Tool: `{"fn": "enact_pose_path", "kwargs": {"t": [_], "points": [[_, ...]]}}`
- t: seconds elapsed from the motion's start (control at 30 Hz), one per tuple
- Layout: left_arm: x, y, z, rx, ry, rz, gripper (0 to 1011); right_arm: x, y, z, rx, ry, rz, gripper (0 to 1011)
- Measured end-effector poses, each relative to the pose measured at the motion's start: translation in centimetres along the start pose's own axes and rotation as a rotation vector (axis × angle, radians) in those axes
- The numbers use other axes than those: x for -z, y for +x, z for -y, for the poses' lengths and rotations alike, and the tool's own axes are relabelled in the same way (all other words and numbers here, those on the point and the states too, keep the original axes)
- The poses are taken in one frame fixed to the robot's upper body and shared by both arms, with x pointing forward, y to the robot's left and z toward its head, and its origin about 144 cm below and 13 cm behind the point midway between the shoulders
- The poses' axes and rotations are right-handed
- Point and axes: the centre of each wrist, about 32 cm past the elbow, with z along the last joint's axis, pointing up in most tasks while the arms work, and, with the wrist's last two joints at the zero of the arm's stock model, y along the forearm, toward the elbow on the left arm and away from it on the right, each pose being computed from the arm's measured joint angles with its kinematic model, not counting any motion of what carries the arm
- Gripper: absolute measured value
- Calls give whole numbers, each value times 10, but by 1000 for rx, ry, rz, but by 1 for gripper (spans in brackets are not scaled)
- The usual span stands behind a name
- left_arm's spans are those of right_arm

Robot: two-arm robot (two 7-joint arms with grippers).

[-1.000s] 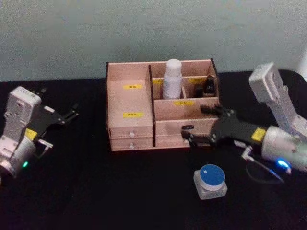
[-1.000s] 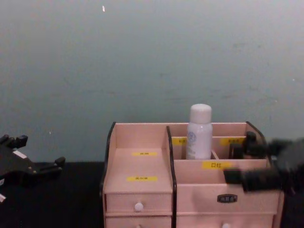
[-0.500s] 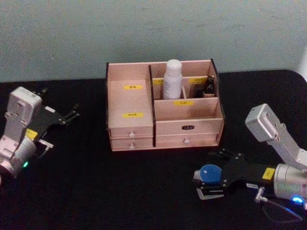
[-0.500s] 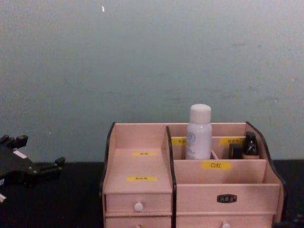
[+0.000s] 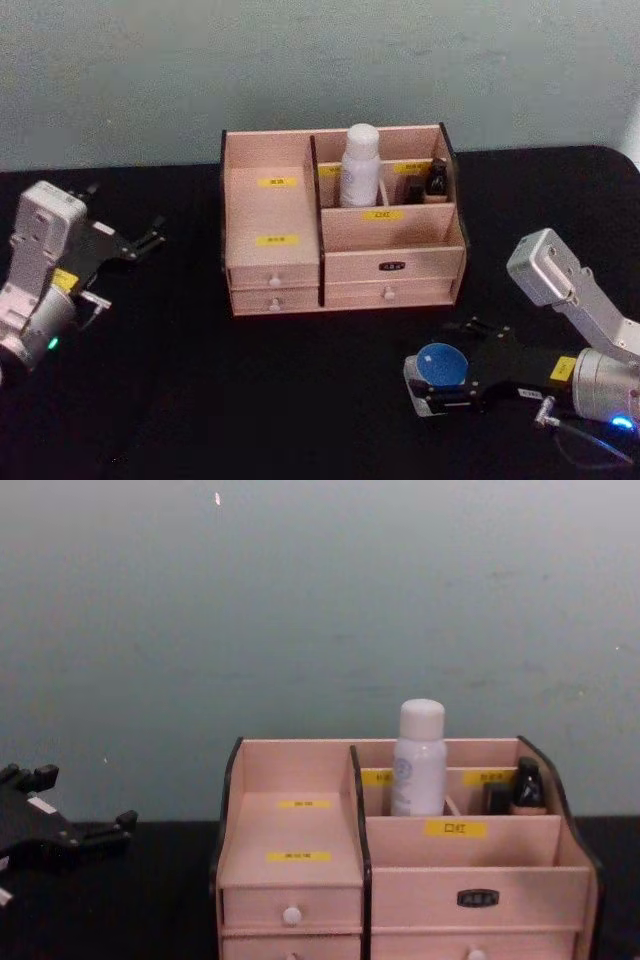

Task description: Pick up the facial cleanser and watermelon frost from the table and place them into the tiered storage box.

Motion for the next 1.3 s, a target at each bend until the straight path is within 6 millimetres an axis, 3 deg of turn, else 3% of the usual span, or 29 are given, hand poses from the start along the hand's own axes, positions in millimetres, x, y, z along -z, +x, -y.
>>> {"fn": "enact_pose_path", "kwargs": {"t": [1.3], "points": [[0,0,0,0,0,0,1001,7,-2,-5,21,-77,-25,1000]]}}
